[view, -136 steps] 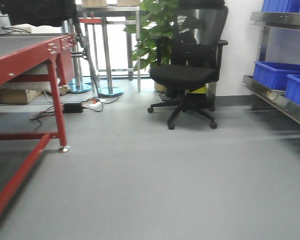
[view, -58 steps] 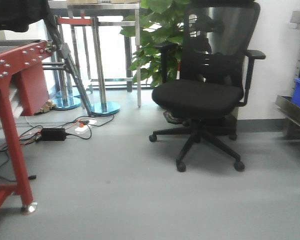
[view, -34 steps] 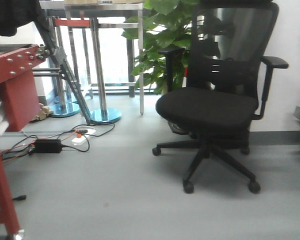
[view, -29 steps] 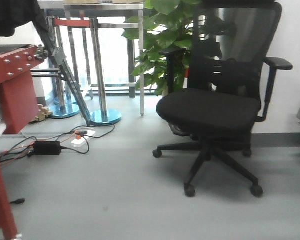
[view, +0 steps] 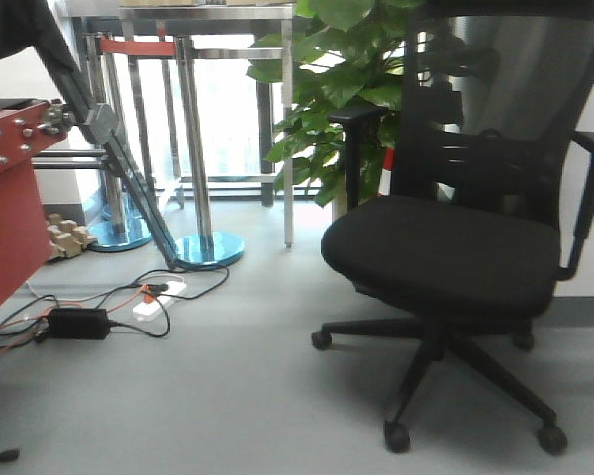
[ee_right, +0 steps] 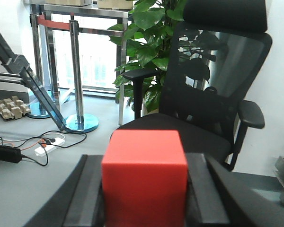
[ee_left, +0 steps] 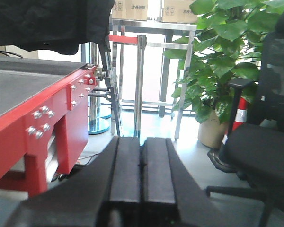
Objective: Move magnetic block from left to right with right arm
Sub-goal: 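Drive past the office chair and plant carrying the red cube, then turn the base and drive up to the second grey table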
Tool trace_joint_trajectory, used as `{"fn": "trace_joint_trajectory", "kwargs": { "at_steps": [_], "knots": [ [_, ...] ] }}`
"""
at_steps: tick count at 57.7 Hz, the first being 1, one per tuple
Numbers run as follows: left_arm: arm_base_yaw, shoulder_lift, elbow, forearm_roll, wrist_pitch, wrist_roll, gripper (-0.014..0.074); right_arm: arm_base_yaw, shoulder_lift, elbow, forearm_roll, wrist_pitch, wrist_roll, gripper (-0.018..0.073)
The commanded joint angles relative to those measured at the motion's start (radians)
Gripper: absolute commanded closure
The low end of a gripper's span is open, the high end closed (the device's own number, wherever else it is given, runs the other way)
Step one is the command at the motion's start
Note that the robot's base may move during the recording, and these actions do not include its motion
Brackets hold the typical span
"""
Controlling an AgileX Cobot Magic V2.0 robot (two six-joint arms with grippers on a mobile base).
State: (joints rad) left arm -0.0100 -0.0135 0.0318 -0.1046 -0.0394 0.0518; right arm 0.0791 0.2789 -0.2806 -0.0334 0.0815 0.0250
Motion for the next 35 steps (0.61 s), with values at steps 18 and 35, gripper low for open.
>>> {"fn": "trace_joint_trajectory", "kwargs": {
  "at_steps": [18, 35],
  "knots": [
    [-0.007, -0.011, 0.008, -0.005, -0.086, 0.000, 0.0722, -0.007, 0.005, -0.031, -0.009, -0.091, -0.006, 0.0213],
    [-0.007, -0.011, 0.008, -0.005, -0.086, 0.000, 0.0722, -0.007, 0.005, -0.031, -0.009, -0.091, -0.006, 0.0213]
  ]
}}
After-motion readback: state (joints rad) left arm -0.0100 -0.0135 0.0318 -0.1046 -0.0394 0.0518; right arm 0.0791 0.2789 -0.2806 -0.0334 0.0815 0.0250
